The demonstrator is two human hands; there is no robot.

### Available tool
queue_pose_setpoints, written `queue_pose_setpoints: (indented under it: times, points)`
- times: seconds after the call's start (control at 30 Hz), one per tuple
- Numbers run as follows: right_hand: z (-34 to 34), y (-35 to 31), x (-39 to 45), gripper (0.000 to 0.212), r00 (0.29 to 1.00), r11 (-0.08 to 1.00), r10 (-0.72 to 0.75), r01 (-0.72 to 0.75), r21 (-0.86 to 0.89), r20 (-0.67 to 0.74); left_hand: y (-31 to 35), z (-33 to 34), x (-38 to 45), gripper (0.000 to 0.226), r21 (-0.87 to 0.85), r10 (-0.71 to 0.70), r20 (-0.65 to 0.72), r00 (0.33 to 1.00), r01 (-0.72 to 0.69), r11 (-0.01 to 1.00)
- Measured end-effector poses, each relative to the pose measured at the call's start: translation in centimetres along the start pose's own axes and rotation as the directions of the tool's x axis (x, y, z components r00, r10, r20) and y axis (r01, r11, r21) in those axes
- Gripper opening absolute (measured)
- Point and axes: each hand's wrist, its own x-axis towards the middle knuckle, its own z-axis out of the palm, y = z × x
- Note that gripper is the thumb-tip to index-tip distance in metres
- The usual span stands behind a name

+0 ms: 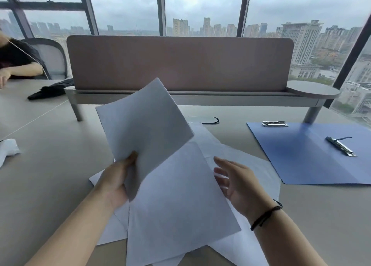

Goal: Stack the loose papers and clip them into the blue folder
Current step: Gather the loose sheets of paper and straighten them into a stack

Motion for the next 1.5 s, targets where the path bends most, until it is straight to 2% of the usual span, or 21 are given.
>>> queue_pose_setpoints:
  times: [0.07,0.1,0.13,0.2,0.27,0.33,0.43,0.63,0.73,0.83,0.9,0.93,1.0,1.03,1.13,1.17,1.2,1.23,1.37,1.43,1.5]
  points:
    - [0.0,0.5,0.0,0.029,0.999,0.997,-0.004,0.007,-0.081,0.036,0.0,0.1,-0.2,0.011,0.015,0.019,0.007,1.0,-0.019,1.0]
    - [0.0,0.8,-0.1,0.027,0.998,0.98,-0.016,0.029,-0.196,0.063,0.1,-0.1,-0.2,0.013,0.034,0.018,0.0,1.0,-0.018,0.999]
    - [-0.1,1.1,-0.2,0.019,0.994,0.932,-0.04,0.072,-0.356,0.097,0.1,-0.2,-0.2,0.02,0.055,0.015,-0.001,1.0,-0.014,0.998]
    - [0.0,1.5,-0.1,0.014,0.985,0.76,-0.108,0.17,-0.627,0.135,0.2,-0.4,-0.3,0.031,0.088,0.025,-0.025,0.999,-0.023,0.996]
    - [0.1,1.6,0.0,0.013,0.972,0.665,-0.205,0.226,-0.712,0.117,0.5,-0.3,-0.4,0.028,0.141,0.075,-0.032,0.997,-0.07,0.988]
    - [0.0,1.1,0.2,0.015,0.954,0.735,-0.292,0.271,-0.621,0.071,0.7,0.2,-0.8,0.021,0.213,0.137,-0.021,0.99,-0.13,0.968]
    - [-0.5,0.0,-0.2,0.02,0.953,0.903,-0.301,0.294,-0.313,0.028,0.9,1.0,-1.4,0.014,0.316,0.246,0.031,0.969,-0.243,0.917]
    - [-0.1,-0.5,-1.0,0.032,0.93,0.941,-0.337,0.334,0.049,0.143,-0.3,1.5,-2.0,0.028,0.413,0.313,0.137,0.94,-0.341,0.845]
    - [0.2,-0.3,-1.3,0.034,0.926,0.942,-0.327,0.304,0.144,0.189,-0.6,1.7,-2.3,0.029,0.484,0.464,0.175,0.869,-0.486,0.728]
    - [0.4,-0.1,-1.6,0.024,0.889,0.921,-0.389,0.369,0.124,0.242,0.2,2.5,-3.0,0.048,0.459,0.616,0.26,0.744,-0.656,0.599]
    - [0.5,-0.1,-1.7,0.017,0.857,0.884,-0.465,0.464,0.062,0.222,0.6,2.8,-3.2,0.07,0.367,0.655,0.317,0.686,-0.726,0.582]
    - [0.5,-0.1,-1.6,0.017,0.842,0.865,-0.497,0.5,0.042,0.209,0.8,2.9,-3.3,0.077,0.329,0.657,0.323,0.681,-0.732,0.597]
    - [0.3,0.0,-1.4,0.017,0.826,0.849,-0.521,0.528,0.028,0.213,0.7,3.1,-3.6,0.071,0.321,0.635,0.262,0.727,-0.686,0.653]
    - [0.3,0.2,-1.3,0.017,0.826,0.851,-0.514,0.524,0.019,0.232,0.6,3.1,-3.8,0.063,0.352,0.597,0.221,0.771,-0.634,0.689]
    - [0.4,1.2,-1.1,0.019,0.849,0.877,-0.445,0.477,-0.05,0.285,-0.2,3.2,-4.4,0.024,0.462,0.394,0.203,0.896,-0.442,0.769]
    - [0.5,1.4,-1.1,0.021,0.858,0.883,-0.421,0.462,-0.084,0.294,-0.4,3.3,-4.5,0.016,0.49,0.322,0.189,0.928,-0.373,0.788]
    - [0.6,1.5,-1.1,0.023,0.869,0.887,-0.399,0.447,-0.117,0.293,-0.6,3.1,-4.3,0.017,0.53,0.273,0.156,0.949,-0.314,0.788]
    - [0.6,1.5,-1.2,0.024,0.873,0.884,-0.387,0.443,-0.149,0.297,-0.8,3.0,-4.1,0.024,0.568,0.25,0.123,0.96,-0.275,0.776]
    - [0.5,1.5,-0.7,0.03,0.887,0.855,-0.371,0.441,-0.272,0.273,-1.2,2.0,-2.6,0.014,0.541,0.308,0.135,0.942,-0.33,0.773]
    - [0.2,1.4,-0.2,0.051,0.891,0.798,-0.392,0.454,-0.397,0.231,-0.9,1.8,-2.1,0.015,0.503,0.333,0.069,0.941,-0.321,0.803]
    - [-0.4,1.1,0.2,0.074,0.869,0.663,-0.449,0.479,-0.575,0.206,-0.4,1.5,-1.6,0.013,0.418,0.294,-0.017,0.956,-0.26,0.87]
